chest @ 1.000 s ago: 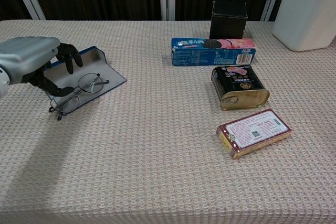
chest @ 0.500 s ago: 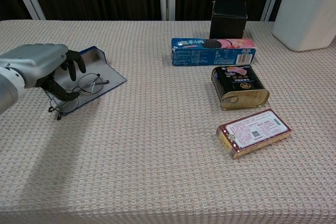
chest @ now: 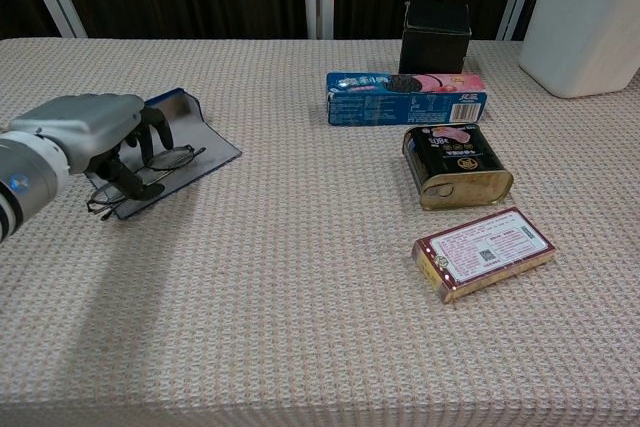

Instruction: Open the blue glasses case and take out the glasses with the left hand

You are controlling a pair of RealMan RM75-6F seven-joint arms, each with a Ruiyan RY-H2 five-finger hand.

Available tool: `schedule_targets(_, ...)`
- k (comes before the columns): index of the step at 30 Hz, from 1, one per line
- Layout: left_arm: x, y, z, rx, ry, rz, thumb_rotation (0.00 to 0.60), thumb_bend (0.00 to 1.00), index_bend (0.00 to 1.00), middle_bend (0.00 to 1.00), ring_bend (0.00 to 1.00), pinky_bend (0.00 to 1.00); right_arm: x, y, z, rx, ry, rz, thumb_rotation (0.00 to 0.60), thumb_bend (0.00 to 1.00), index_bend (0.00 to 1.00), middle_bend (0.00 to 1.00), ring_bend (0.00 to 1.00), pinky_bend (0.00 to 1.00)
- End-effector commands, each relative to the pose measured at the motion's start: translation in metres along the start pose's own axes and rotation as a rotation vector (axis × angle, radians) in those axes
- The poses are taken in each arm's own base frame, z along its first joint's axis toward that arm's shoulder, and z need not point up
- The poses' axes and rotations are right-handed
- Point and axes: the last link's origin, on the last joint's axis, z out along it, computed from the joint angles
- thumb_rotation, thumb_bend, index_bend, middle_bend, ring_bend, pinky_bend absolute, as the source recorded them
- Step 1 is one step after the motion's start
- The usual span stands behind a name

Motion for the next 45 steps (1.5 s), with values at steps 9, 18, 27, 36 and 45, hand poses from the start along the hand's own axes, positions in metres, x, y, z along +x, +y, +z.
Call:
schedule_targets(9,0.000,-0.002,-0.003,-0.015,0.014,0.023,0.600,0.31,0.32,0.48,0.32,0.37,0.000,0.000,0.000,0.002,-0.002,-0.003,0.600,0.30,0.00,0.00,0.00,0.00)
schedule_targets(18,-0.004,-0.006,-0.005,-0.034,0.008,0.035,0.600,0.31,0.33,0.51,0.35,0.38,-0.001,-0.003,0.000,0.005,-0.005,-0.007,0.600,0.31,0.00,0.00,0.00,0.00)
schedule_targets(27,-0.009,-0.004,-0.006,-0.062,-0.006,0.025,0.600,0.33,0.38,0.61,0.42,0.42,-0.002,-0.003,0.000,0.002,-0.012,-0.009,0.600,0.31,0.00,0.00,0.00,0.00)
schedule_targets(36,-0.009,-0.001,-0.006,-0.089,-0.009,0.028,0.600,0.34,0.42,0.69,0.48,0.45,-0.001,-0.002,0.000,-0.003,-0.014,-0.011,0.600,0.31,0.00,0.00,0.00,0.00)
schedule_targets(45,-0.003,0.003,-0.012,-0.137,0.023,0.003,0.600,0.34,0.48,0.77,0.56,0.50,-0.001,-0.001,0.001,-0.005,-0.017,-0.012,0.600,0.31,0.00,0.00,0.00,0.00)
